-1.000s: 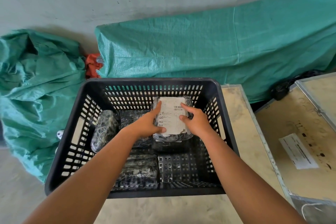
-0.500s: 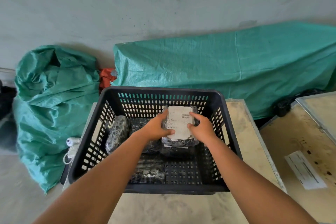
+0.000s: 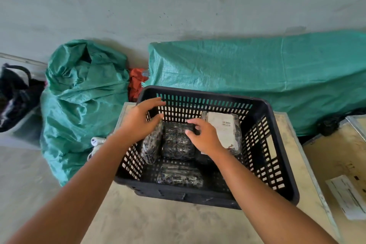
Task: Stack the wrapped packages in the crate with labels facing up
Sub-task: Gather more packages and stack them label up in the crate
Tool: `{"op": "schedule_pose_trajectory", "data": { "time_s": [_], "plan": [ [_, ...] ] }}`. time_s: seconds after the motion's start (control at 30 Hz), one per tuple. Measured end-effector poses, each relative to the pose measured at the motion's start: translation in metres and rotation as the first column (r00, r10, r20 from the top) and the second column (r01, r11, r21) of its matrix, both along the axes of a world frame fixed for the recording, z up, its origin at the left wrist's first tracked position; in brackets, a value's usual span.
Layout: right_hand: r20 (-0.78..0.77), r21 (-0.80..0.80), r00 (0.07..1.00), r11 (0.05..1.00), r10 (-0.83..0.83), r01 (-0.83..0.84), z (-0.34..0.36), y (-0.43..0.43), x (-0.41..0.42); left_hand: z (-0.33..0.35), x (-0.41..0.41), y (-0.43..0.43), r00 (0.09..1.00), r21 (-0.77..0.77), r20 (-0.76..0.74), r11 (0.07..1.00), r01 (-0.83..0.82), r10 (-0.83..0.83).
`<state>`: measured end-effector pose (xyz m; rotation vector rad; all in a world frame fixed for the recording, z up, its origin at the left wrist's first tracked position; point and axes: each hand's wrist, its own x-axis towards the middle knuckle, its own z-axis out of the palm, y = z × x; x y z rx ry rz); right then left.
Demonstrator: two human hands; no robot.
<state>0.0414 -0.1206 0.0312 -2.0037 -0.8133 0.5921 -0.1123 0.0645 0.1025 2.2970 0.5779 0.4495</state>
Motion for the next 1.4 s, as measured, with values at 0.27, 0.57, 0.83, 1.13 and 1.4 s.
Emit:
{"op": "schedule_pose_trajectory", "data": {
  "time_s": [0.27, 0.57, 0.83, 1.13, 1.4],
  "plan": [
    [0.07, -0.452, 0.923, 0.837, 0.379, -0.31, -0.055, 0.045, -0.017, -0.038, -0.037, 0.035, 0.952, -0.022, -0.288, 0.993, -0.118, 0.107],
    [0.295, -0.793, 0.726, 0.583, 0.621, -0.177, -0.111, 0.067, -0.025, -0.058, -0.035, 0.043, 0.976, -0.19, -0.196, 0.972, -0.137, 0.099],
    [0.207, -0.728, 0.791, 0.631, 0.575, -0.269, -0.081, 0.076, -0.01, -0.049, -0.034, 0.041, 0.972, -0.206, -0.22, 0.97, -0.133, 0.086],
    [0.55, -0.552, 0.706, 0.829, 0.447, -0.094, -0.067, 0.06, -0.005, -0.047, -0.034, 0.039, 0.975, -0.18, -0.208, 0.976, -0.122, 0.083],
    [0.446, -0.38, 0.85, 0.919, 0.28, -0.103, -0.052, 0.066, 0.009, -0.047, -0.033, 0.037, 0.965, -0.098, -0.258, 0.992, -0.08, 0.053]
  ]
}}
